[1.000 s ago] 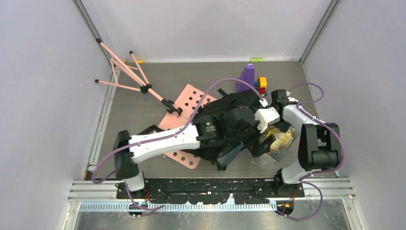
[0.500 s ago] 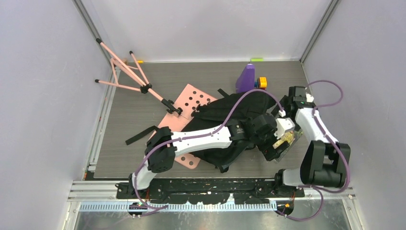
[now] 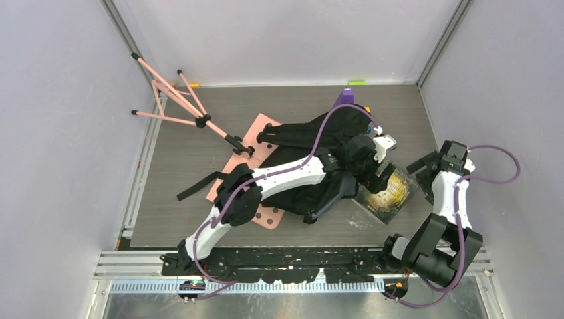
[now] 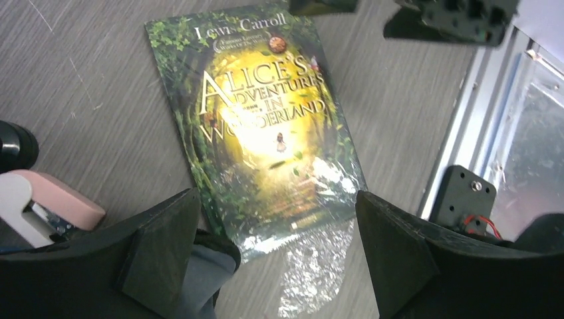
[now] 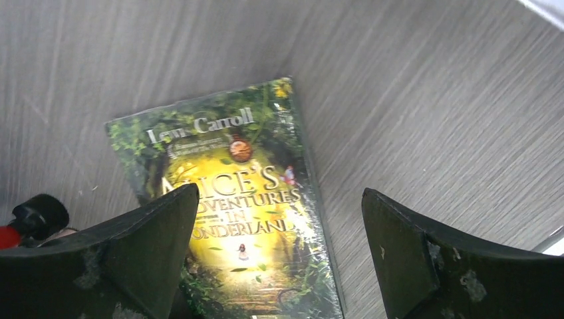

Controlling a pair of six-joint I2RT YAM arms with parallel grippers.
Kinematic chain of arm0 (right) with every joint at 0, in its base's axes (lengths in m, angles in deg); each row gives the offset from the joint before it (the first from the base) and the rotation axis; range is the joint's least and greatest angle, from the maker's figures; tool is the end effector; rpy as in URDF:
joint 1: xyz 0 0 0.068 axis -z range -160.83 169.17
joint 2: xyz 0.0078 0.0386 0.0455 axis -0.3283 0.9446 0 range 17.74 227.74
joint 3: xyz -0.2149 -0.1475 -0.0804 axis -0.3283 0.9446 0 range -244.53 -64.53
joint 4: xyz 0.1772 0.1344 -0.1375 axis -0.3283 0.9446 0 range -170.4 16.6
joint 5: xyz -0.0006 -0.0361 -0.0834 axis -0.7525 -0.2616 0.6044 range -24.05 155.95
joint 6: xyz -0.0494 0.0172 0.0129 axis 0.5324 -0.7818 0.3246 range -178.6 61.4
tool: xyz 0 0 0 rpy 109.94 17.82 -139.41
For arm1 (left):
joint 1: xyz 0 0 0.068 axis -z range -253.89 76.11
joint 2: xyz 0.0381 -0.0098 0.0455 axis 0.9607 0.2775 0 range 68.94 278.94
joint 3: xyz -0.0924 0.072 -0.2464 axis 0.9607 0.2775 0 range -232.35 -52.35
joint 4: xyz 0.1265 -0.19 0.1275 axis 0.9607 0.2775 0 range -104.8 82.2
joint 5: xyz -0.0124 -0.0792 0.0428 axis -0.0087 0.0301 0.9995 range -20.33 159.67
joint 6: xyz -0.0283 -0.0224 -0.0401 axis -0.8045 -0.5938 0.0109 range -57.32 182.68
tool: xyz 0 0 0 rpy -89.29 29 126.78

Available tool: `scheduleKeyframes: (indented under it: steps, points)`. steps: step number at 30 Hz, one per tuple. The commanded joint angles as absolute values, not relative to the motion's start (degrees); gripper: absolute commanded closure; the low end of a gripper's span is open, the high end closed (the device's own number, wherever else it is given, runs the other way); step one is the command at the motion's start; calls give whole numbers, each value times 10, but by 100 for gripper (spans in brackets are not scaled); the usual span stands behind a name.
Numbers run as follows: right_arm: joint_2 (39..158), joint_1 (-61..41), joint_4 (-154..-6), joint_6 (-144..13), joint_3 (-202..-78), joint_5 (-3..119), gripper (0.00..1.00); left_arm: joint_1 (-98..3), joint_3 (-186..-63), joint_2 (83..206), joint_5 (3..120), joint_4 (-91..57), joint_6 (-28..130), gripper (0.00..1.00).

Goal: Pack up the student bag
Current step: Pick up the book from the center of the board.

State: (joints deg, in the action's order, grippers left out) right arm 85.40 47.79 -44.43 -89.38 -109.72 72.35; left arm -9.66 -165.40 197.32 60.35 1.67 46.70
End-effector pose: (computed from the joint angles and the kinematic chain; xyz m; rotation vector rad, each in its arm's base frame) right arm 0.1968 -0.1119 0.2264 1.3168 2.2259 -0.1307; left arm 0.2247 -0.4787 0.2561 1.0277 2.0415 -0.9611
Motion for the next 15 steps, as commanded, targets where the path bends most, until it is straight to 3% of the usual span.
scheduleKeyframes:
  steps: [1, 15]
  points:
    - [859, 528, -459, -915, -1069, 642, 1, -135, -1706, 2035, 592, 20, 447, 11]
    - [907, 550, -539, -943, -988, 561, 2, -152, -1821, 2169, 666, 99, 433, 11]
